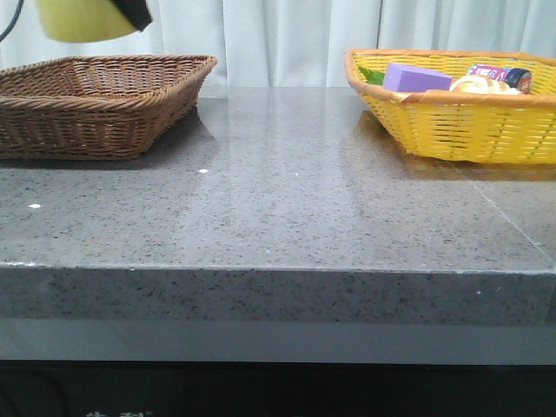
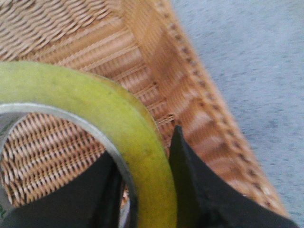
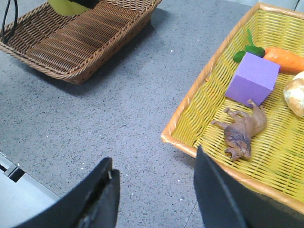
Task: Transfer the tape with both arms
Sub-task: 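Lift the tape roll with the left gripper over the brown basket, then lower the tape roll into the brown basket, open the left gripper, withdraw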
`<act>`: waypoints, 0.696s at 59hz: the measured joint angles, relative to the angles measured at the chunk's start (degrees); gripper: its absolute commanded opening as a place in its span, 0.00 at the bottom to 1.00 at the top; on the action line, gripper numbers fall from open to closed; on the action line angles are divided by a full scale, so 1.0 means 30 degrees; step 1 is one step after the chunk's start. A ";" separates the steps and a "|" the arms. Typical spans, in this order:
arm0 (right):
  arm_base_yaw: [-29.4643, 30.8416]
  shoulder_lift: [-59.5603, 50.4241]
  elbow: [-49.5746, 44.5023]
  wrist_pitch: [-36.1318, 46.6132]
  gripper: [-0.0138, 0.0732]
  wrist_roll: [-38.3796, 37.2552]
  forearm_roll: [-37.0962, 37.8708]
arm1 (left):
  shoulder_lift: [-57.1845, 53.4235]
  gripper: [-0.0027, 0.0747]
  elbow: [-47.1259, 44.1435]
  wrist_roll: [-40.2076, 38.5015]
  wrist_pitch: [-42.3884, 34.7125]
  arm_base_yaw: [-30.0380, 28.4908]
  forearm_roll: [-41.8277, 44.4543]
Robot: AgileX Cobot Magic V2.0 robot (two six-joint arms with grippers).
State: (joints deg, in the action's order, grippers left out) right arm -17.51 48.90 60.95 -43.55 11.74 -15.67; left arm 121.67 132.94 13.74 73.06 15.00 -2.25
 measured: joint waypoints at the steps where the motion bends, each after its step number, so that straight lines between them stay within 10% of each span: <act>1: 0.0000 0.0000 0.0000 0.0000 0.61 0.0000 0.0000 | 0.0092 0.26 0.0000 -0.0045 0.0000 -0.0087 0.0000; 22: 0.0000 0.0000 0.0000 0.0000 0.61 0.0000 0.0000 | 0.1604 0.55 -0.0278 -0.0219 -0.0045 -0.0303 0.0000; 41: 0.0000 0.0000 0.0000 0.0000 0.61 0.0000 0.0000 | 0.0708 0.56 -0.0383 -0.0219 -0.0212 -0.0303 -0.0085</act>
State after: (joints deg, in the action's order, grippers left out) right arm -17.51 48.90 60.95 -43.55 11.74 -15.67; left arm 123.80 131.78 13.09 72.42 14.09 -2.51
